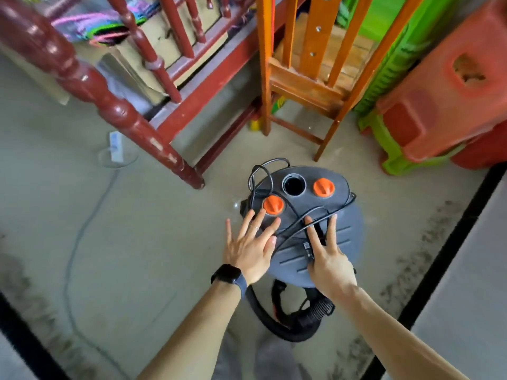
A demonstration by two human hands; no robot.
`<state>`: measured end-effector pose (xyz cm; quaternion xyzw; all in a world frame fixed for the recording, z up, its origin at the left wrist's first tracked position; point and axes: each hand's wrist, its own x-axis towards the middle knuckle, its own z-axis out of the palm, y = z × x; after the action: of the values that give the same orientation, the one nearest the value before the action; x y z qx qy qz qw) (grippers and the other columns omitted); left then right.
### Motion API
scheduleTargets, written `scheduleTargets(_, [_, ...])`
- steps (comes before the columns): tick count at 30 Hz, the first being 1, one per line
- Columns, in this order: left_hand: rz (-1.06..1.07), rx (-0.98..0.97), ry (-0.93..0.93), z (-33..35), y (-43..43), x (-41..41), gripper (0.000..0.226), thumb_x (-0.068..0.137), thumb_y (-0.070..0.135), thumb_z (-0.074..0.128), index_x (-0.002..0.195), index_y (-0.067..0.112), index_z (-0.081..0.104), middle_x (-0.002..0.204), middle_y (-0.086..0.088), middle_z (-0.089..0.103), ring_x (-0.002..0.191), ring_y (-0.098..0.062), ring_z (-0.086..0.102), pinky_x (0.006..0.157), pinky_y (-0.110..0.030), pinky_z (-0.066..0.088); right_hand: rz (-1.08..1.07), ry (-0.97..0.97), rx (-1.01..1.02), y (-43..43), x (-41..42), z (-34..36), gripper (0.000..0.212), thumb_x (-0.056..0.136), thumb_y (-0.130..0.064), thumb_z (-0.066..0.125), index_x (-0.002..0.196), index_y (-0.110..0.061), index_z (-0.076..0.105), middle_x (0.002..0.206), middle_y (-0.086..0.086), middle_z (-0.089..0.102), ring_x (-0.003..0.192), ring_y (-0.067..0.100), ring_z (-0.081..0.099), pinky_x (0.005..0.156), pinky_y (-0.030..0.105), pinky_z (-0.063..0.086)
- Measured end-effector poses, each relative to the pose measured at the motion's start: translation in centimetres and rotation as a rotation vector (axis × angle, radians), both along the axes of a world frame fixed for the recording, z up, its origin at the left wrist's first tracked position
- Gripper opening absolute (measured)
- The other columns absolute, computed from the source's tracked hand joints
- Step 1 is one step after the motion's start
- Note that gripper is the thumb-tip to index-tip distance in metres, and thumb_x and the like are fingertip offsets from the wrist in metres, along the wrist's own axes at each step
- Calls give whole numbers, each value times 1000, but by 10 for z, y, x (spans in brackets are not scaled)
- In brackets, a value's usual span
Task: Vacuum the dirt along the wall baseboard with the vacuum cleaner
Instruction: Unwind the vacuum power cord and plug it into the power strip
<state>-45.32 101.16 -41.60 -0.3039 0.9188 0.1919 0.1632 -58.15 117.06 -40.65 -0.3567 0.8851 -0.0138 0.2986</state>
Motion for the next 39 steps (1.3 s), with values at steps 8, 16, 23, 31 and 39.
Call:
scheduleTargets(8, [63,-23,-3,2,-23,76,50,103,48,17,151,56,6,164,20,-2,152,-10,-6,117,-61,-8,109,2,32,-33,52,-2,101,96,-12,52,158,-42,-22,158,13,-45,104,38,67,58,33,44])
scheduleTargets(16, [71,-79,119,-2,-48,129,54,99,50,41,151,49,27,163,11,21,151,-17,17,118,-62,0,164,-14,-7,-60,87,-9,101,94,-13,54,156,-45,-18,166,14,-33,79,42,67,56,35,42])
scheduleTargets(23, [81,-165,149,-12,-66,172,72,84,70,50,150,44,36,161,5,29,149,-20,25,116,-66,12,218,-15,-30,-88,118,-13,102,94,-16,53,151,-52,-24,167,12,-32,74,44,66,55,37,43])
scheduleTargets(31, [130,-265,174,-25,-89,228,73,84,70,49,151,45,32,162,6,28,148,-18,27,115,-64,15,285,-56,-26,-125,162,-10,103,96,-14,49,148,-54,-31,163,11,-41,81,44,68,55,37,42])
scheduleTargets(39, [180,-384,226,-36,-117,274,72,84,64,53,150,43,36,161,7,30,147,-19,30,116,-61,19,366,-87,7,-167,200,-5,103,95,-12,49,154,-52,-26,161,12,-44,100,45,67,62,39,50])
